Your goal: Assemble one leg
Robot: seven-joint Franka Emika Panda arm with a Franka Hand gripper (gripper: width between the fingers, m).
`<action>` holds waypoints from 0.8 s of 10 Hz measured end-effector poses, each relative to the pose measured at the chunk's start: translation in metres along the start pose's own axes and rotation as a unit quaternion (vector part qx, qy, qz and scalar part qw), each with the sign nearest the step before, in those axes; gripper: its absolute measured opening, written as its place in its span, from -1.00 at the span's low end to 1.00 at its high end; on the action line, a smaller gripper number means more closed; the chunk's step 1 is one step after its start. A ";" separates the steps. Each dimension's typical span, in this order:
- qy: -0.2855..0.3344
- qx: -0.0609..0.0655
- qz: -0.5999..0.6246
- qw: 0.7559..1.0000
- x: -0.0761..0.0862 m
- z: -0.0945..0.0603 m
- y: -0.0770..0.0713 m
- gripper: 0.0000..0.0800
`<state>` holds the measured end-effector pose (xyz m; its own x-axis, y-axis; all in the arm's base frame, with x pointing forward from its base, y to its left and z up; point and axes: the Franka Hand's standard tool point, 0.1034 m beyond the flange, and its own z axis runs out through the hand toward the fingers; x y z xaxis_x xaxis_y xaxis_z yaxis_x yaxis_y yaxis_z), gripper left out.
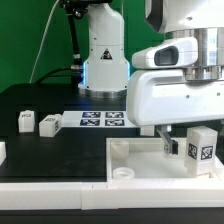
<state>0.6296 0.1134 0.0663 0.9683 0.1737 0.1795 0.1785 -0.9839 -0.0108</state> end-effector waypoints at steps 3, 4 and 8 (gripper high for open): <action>0.000 0.000 0.009 1.000 0.000 0.000 0.000 -0.03; 0.000 0.001 0.024 1.000 0.000 0.001 0.000 -0.28; -0.001 -0.004 0.297 0.955 -0.002 0.001 -0.002 -0.28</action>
Offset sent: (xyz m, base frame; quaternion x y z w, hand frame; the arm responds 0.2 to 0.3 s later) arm 0.0000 0.0000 0.0000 0.0000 0.0000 0.0000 1.0000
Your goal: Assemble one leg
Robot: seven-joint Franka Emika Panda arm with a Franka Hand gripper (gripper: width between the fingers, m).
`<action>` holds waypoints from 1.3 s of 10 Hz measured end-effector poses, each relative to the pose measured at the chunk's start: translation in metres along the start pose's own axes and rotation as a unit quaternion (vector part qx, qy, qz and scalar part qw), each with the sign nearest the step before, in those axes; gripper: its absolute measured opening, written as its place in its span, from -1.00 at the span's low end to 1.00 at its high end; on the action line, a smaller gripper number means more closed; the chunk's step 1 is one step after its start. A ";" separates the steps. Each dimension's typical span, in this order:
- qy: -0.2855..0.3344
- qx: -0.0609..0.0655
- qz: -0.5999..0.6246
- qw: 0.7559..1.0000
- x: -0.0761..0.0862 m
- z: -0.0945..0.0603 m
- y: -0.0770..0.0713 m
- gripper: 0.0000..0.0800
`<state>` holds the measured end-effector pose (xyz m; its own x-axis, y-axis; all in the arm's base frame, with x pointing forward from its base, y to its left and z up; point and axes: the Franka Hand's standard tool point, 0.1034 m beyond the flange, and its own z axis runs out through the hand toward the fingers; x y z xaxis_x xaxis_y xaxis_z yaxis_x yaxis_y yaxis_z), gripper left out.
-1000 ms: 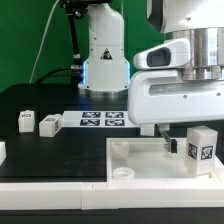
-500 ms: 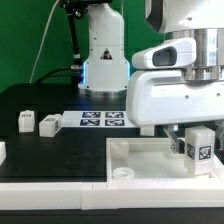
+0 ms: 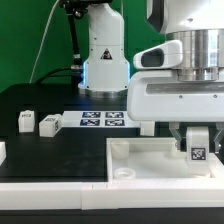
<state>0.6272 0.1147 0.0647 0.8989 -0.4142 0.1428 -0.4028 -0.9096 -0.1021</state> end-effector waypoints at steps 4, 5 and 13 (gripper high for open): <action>-0.006 0.004 0.259 0.966 -0.002 0.001 0.000 -0.27; -0.008 0.000 0.310 0.951 -0.005 0.001 -0.002 -0.27; -0.009 0.000 0.053 0.999 -0.006 0.005 -0.001 0.62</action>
Offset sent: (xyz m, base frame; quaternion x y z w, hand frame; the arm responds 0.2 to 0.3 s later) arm 0.0002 -0.0039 -0.0075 -0.0225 -0.0006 0.3170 0.9482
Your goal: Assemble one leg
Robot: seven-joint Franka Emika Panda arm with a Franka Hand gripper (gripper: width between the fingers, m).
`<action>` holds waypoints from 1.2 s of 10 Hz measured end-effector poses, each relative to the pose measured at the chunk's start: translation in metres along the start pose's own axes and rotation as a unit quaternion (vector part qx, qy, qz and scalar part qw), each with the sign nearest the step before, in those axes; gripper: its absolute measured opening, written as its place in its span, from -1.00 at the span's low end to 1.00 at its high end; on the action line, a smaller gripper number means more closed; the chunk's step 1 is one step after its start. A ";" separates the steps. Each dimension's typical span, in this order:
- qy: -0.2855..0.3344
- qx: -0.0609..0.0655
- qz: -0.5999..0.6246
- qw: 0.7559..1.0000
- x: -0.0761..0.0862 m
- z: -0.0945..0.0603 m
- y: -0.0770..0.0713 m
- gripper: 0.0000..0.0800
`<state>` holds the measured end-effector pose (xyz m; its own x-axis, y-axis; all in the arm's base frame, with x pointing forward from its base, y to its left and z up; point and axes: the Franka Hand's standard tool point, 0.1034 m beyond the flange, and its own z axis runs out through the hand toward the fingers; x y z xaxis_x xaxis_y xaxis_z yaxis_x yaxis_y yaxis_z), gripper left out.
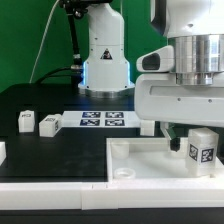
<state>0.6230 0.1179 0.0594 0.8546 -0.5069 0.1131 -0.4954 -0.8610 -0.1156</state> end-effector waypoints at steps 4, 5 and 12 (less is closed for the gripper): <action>0.003 -0.004 -0.223 0.975 0.005 -0.001 0.003 0.62; 0.004 -0.008 -0.268 0.963 0.005 -0.002 0.002 0.62; 0.004 -0.025 -0.384 0.923 0.008 -0.006 -0.001 0.08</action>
Offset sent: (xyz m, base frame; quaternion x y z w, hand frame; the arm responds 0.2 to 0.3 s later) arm 0.0000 0.0017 0.0004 0.0059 -0.0105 -0.2883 0.9575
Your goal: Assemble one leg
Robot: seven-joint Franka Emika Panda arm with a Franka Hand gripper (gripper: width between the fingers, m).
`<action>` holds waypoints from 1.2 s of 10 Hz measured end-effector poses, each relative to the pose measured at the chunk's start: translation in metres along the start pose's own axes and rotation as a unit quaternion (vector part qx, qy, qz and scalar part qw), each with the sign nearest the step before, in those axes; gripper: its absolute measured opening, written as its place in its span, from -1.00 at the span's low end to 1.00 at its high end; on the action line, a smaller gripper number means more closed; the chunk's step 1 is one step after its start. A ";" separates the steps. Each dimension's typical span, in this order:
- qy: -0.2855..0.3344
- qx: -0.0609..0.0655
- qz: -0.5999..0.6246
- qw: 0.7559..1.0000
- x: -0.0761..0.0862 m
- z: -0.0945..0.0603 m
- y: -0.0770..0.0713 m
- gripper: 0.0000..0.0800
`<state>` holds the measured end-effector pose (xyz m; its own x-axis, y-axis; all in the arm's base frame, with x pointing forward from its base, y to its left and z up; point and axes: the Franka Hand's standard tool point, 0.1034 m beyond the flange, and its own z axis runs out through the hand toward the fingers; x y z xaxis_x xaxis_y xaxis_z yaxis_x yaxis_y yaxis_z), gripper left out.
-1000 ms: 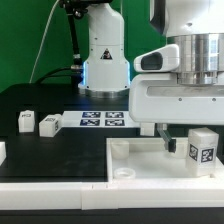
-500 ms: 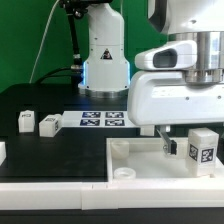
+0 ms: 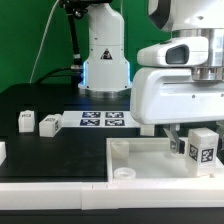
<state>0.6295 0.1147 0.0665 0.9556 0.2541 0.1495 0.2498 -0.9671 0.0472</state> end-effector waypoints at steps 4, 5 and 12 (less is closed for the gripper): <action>-0.001 0.005 0.168 0.986 -0.001 0.001 -0.005 -0.27; -0.002 0.005 0.242 0.970 -0.002 0.001 -0.005 -0.27; -0.013 0.009 0.652 0.758 -0.005 0.003 -0.008 -0.27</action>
Offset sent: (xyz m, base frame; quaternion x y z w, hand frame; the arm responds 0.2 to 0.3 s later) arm -0.0048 0.0004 0.0042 -0.0264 0.0134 0.2509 0.9675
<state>0.6235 0.1210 0.0624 0.3949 -0.9179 0.0382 -0.9076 -0.3962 -0.1386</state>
